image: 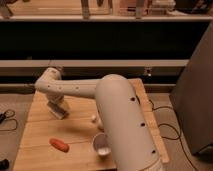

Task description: Place the eraser on the white sponge

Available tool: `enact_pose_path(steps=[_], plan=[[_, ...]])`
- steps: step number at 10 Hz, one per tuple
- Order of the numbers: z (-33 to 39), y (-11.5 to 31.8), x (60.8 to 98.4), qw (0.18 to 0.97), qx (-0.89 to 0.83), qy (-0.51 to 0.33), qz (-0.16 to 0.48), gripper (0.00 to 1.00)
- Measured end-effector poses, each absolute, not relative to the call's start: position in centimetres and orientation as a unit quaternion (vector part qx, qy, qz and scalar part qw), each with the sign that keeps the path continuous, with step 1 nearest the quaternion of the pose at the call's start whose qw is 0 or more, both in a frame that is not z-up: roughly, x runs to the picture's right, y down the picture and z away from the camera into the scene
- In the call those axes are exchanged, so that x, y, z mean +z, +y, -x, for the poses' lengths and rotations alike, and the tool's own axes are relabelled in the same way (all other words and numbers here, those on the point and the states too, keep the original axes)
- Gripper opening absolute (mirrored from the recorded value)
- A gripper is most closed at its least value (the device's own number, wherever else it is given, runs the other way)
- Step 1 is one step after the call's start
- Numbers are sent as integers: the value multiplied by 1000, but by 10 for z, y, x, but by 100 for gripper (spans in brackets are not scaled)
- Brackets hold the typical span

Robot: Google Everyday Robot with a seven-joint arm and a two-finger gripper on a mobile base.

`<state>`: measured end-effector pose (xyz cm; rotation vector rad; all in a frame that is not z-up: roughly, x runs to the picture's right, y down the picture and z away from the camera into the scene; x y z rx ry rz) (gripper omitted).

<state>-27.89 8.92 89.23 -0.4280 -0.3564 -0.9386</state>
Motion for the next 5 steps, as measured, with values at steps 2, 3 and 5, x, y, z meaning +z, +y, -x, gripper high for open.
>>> enact_pose_path(steps=[2,3,5], plan=[[282,89,892,854,-450,-171,198,1],[282,89,892,854,-451,-171,195,1],[283,88,892,853,-455,-174,187,11]])
